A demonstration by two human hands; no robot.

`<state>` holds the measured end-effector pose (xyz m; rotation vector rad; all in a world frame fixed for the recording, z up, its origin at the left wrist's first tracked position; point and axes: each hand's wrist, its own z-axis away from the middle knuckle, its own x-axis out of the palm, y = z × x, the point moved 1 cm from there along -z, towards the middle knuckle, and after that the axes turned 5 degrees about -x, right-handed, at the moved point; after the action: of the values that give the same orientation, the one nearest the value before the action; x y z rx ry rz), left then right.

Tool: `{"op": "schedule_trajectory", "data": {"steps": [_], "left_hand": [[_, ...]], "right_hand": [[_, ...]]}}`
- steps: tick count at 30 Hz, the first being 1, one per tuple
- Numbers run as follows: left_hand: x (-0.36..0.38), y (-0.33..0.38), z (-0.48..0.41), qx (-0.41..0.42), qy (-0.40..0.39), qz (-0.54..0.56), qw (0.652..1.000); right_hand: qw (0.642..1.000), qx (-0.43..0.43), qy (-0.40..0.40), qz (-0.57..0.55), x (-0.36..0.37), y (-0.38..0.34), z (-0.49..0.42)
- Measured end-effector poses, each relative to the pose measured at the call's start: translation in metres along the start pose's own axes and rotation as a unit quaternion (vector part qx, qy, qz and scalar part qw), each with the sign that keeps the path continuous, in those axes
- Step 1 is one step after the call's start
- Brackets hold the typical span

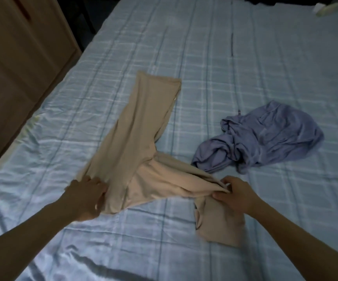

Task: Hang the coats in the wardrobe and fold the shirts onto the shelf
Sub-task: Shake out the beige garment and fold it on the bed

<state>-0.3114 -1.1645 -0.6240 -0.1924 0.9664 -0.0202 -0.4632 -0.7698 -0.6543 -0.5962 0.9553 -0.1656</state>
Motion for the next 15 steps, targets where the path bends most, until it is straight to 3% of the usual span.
{"op": "schedule_trajectory", "data": {"steps": [4,9,12,15], "left_hand": [[-0.026,0.032,-0.003,0.004,0.023,0.065,0.998],[-0.052,0.088,-0.002,0.046,0.11,0.153,0.981],[-0.067,0.13,0.007,0.13,0.195,0.28,0.931],[-0.082,0.171,0.018,0.203,0.256,0.373,0.868]], "right_hand": [[0.994,0.043,-0.052,-0.091,-0.004,0.013,0.02],[0.98,0.01,-0.062,-0.189,-0.021,0.0,0.04],[0.979,-0.031,-0.044,-0.199,-0.033,-0.012,0.046],[0.989,-0.099,-0.013,-0.108,-0.048,-0.022,0.05]]}}
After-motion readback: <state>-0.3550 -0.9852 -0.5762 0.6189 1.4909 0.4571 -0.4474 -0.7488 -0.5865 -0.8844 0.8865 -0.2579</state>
